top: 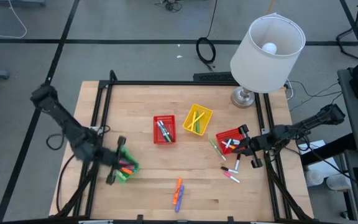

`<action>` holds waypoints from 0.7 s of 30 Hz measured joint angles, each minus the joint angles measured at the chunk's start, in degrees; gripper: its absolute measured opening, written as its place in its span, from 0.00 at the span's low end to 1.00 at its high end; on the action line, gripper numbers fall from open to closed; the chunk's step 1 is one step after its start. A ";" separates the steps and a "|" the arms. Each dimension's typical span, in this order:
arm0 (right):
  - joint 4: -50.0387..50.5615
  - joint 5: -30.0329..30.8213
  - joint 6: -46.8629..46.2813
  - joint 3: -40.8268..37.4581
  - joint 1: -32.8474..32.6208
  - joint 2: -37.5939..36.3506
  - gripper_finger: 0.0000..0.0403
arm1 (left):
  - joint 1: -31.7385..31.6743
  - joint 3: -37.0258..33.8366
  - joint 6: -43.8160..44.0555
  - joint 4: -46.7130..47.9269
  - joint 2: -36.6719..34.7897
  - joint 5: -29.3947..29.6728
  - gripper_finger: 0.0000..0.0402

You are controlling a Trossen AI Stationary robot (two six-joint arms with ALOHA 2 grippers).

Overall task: Pick & Place Markers
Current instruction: Put the small green marker pen into the right red bin

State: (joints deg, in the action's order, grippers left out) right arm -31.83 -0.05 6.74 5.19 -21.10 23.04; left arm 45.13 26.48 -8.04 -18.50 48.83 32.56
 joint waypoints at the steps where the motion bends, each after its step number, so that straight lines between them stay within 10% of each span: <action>1: -0.01 0.01 0.08 0.00 -0.02 0.30 0.00 | -1.67 -2.55 0.21 -2.20 -1.74 -0.72 0.02; 7: -0.01 0.16 0.61 0.00 0.00 1.46 0.00 | -8.08 -18.22 1.07 -18.83 -12.95 -10.64 0.01; 21: 0.39 6.08 2.63 0.00 0.15 3.38 0.00 | -9.00 -25.75 -4.31 -12.58 -17.04 0.76 0.00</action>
State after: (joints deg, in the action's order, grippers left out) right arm -31.44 6.02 9.37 5.19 -20.95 26.42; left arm 36.13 0.73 -12.36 -31.08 31.79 33.32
